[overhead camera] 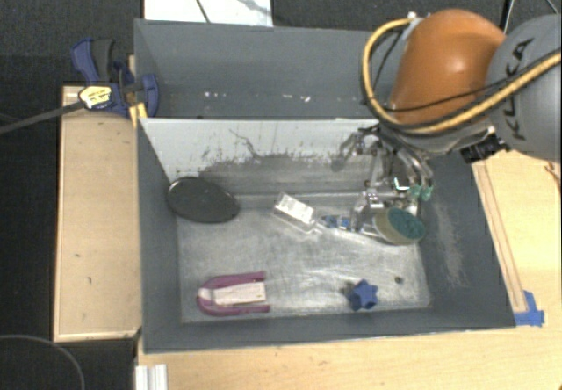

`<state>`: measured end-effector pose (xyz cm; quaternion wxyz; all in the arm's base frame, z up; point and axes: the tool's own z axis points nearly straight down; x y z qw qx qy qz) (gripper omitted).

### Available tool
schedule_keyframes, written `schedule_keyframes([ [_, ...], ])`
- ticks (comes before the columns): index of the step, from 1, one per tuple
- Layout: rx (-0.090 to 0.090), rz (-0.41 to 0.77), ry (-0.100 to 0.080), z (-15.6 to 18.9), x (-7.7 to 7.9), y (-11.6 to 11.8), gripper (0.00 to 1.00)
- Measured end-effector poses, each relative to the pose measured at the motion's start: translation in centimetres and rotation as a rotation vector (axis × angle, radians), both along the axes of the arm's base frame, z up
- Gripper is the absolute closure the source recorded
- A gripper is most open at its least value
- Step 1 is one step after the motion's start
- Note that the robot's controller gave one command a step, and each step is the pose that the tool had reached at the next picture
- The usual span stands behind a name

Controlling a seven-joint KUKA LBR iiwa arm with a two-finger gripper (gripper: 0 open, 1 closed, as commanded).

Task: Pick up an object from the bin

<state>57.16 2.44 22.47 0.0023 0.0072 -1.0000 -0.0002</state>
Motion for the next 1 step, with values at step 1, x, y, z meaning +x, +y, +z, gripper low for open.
schedule_keyframes([
  [1,0.002,-0.104,-0.013,-15.44,-0.49,-6.25,0.0],
])
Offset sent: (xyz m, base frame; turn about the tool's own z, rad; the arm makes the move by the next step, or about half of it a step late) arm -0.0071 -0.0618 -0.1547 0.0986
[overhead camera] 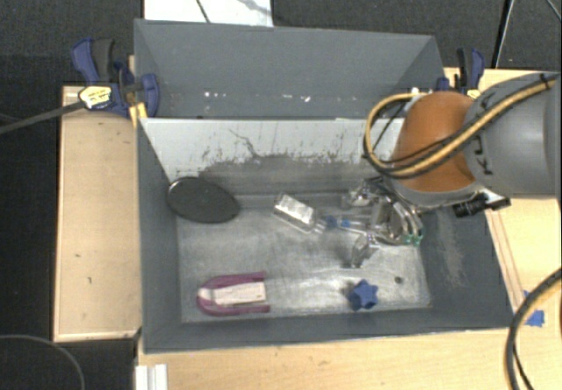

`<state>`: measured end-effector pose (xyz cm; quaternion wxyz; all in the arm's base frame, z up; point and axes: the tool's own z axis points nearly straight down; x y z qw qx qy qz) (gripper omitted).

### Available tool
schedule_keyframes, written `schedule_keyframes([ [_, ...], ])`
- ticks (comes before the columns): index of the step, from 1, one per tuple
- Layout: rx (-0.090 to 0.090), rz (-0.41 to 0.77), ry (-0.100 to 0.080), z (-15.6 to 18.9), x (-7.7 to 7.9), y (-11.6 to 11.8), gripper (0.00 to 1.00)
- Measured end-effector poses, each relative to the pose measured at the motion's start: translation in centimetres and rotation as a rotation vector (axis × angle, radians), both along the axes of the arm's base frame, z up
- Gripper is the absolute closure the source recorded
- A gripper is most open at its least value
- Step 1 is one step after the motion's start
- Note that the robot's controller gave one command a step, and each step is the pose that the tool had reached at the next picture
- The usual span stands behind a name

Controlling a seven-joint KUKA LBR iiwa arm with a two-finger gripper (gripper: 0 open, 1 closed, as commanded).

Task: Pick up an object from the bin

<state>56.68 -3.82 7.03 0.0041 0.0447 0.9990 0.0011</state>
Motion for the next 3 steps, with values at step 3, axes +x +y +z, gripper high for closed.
schedule_keyframes([
  [3,0.002,-0.415,0.004,0.2,1.6,0.5,0.0],
])
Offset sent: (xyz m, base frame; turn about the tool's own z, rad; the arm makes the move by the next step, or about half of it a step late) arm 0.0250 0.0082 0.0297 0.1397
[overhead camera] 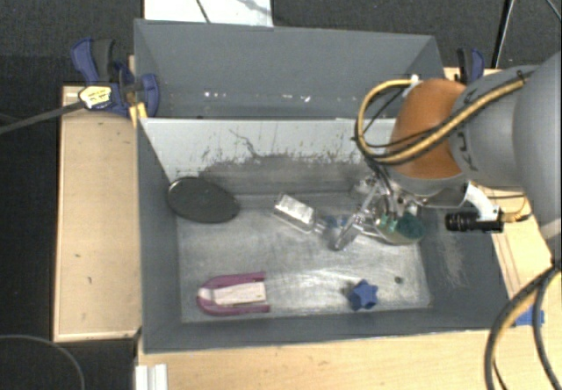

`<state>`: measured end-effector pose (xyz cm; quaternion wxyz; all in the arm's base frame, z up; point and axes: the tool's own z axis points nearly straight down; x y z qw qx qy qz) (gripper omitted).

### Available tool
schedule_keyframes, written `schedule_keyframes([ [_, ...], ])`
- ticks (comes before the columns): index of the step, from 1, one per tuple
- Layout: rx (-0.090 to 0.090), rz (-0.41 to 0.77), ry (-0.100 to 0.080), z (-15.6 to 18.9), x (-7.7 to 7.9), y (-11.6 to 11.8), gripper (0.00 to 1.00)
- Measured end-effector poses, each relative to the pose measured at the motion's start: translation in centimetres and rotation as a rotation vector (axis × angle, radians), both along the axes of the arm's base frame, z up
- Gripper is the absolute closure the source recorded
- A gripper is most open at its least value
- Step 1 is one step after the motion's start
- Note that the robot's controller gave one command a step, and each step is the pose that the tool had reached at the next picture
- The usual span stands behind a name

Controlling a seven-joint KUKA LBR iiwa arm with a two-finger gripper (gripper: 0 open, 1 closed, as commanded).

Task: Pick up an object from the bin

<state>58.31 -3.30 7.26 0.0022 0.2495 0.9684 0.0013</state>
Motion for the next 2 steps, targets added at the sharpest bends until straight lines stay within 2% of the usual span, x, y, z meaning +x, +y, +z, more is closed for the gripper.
schedule_keyframes([
  [1,-0.002,-0.188,-0.002,0.09,-0.39,2.53,0.0],
  [2,-0.001,-0.186,-0.008,0.35,-0.18,2.55,1.0],
])
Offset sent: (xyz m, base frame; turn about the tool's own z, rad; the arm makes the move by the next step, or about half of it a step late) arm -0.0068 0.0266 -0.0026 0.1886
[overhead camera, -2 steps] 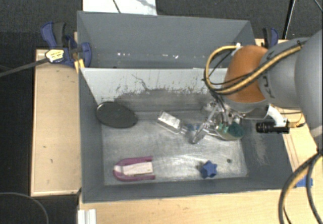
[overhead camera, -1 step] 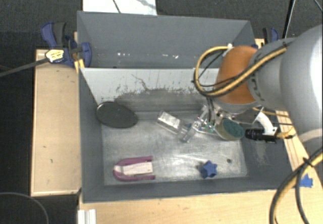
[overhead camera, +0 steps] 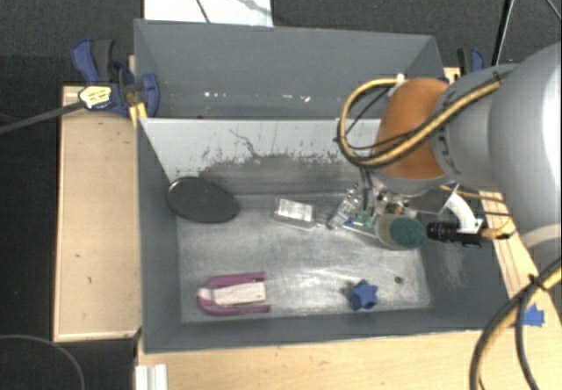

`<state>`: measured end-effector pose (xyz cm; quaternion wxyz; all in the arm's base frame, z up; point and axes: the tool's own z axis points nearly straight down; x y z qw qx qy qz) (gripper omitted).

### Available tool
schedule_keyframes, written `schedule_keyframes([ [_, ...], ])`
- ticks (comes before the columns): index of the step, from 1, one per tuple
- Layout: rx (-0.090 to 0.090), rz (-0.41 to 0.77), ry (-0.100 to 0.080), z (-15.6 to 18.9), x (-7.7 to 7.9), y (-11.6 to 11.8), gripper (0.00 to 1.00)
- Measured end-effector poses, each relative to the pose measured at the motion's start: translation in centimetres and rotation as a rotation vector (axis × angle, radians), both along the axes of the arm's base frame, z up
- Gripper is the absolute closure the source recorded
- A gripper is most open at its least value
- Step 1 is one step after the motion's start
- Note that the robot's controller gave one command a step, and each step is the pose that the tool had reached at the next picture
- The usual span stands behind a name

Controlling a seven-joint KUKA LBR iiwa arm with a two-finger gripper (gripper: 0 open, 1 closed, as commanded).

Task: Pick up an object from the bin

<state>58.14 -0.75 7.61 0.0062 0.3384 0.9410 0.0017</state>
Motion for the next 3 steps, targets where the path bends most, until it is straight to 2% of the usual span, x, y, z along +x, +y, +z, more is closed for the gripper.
schedule_keyframes([
  [1,0.001,0.005,0.009,0.9,0.1,0.0,1.0],
  [2,0.001,0.01,0.007,3.8,0.3,0.0,1.0],
  [3,0.0,0.014,0.006,4.3,0.3,-0.1,1.0],
])
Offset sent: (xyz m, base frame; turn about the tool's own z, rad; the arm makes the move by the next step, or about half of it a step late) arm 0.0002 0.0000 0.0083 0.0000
